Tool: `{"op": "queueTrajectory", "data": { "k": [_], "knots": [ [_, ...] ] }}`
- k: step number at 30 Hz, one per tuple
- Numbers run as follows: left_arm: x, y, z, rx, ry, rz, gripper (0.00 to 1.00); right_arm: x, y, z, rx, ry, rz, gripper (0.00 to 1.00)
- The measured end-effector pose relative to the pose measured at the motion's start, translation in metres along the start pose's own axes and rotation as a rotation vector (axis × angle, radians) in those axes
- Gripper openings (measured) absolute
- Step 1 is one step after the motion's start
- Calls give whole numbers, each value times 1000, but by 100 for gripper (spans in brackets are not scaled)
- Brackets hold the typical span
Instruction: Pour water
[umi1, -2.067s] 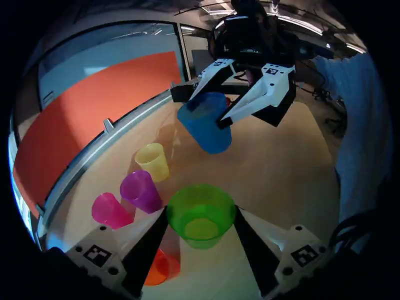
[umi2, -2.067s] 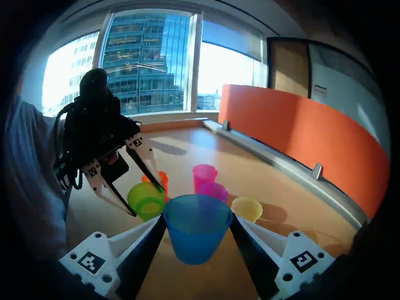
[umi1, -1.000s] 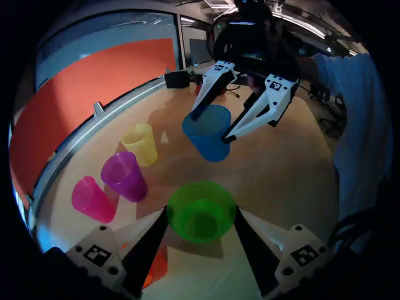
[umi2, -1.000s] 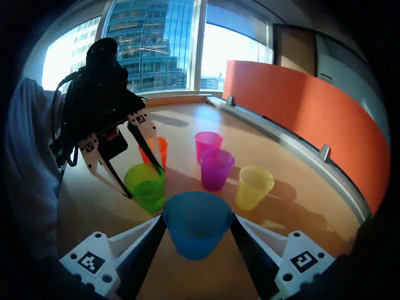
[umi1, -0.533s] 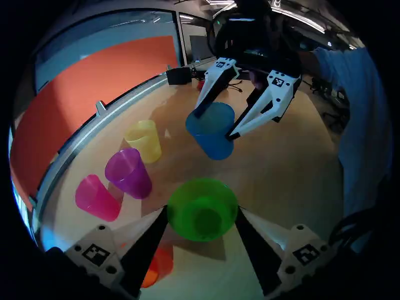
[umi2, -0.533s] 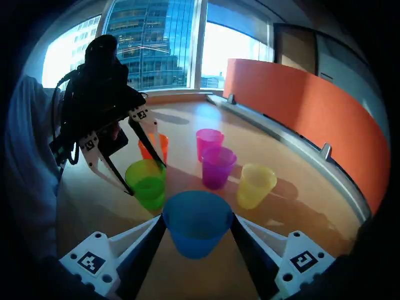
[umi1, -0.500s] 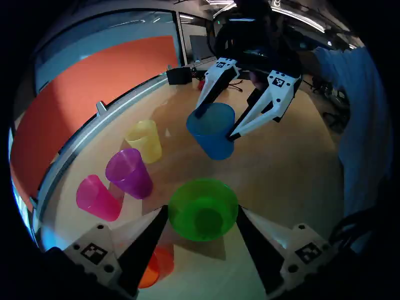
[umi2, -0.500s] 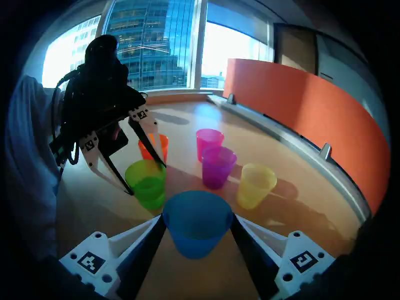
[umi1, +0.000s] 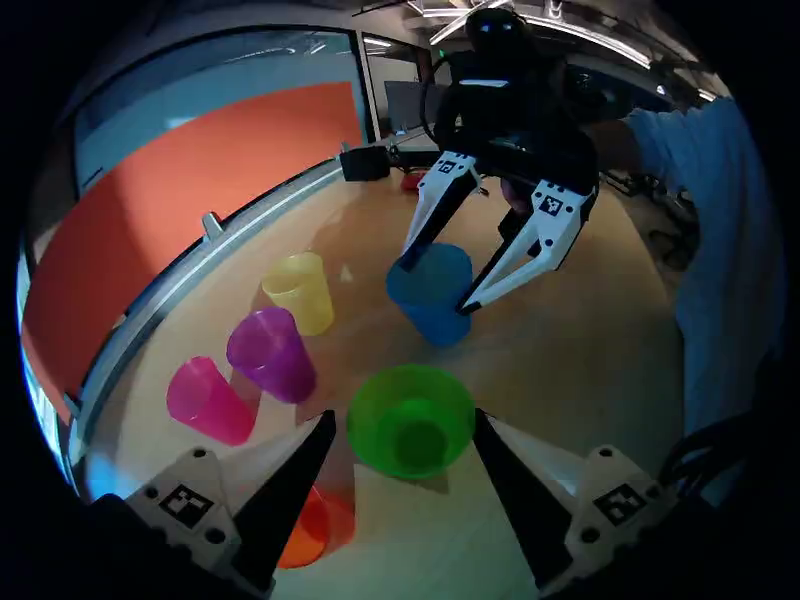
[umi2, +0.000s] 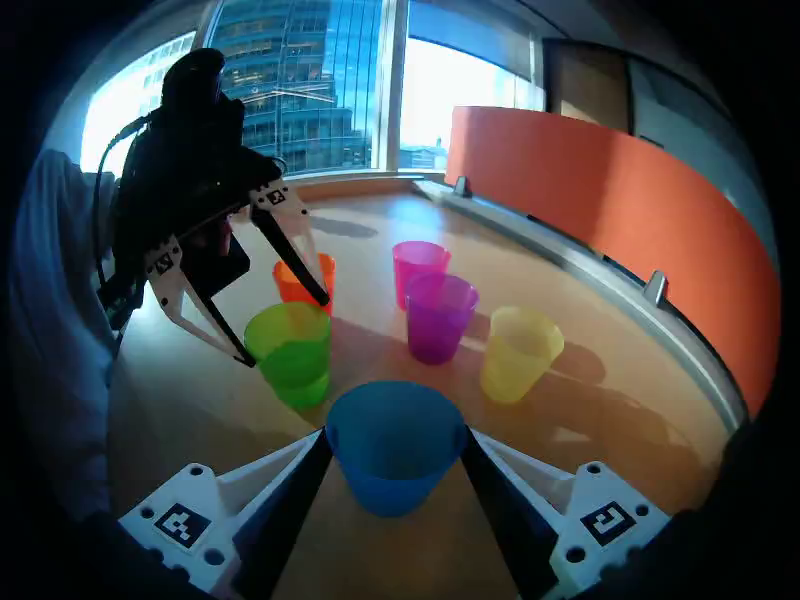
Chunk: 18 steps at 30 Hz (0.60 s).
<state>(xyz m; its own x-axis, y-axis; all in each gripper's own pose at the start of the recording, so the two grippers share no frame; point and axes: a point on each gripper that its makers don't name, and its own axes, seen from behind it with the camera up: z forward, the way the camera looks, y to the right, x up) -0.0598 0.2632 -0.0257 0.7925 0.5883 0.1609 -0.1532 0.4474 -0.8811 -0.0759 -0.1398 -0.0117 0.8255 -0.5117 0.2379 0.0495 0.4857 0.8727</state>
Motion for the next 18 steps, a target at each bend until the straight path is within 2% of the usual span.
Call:
{"op": "queueTrajectory", "data": {
  "k": [8,14,18],
  "knots": [
    [10,0,-14,8,40,-18,100,-8,-1,2,-5,-9,-10,94],
    [18,1,-21,-9,74,-56,100,-12,0,-1,-11,-20,-9,95],
    [22,2,-24,-15,91,-82,100,-13,0,-2,-18,-29,-10,99]
  ]
}}
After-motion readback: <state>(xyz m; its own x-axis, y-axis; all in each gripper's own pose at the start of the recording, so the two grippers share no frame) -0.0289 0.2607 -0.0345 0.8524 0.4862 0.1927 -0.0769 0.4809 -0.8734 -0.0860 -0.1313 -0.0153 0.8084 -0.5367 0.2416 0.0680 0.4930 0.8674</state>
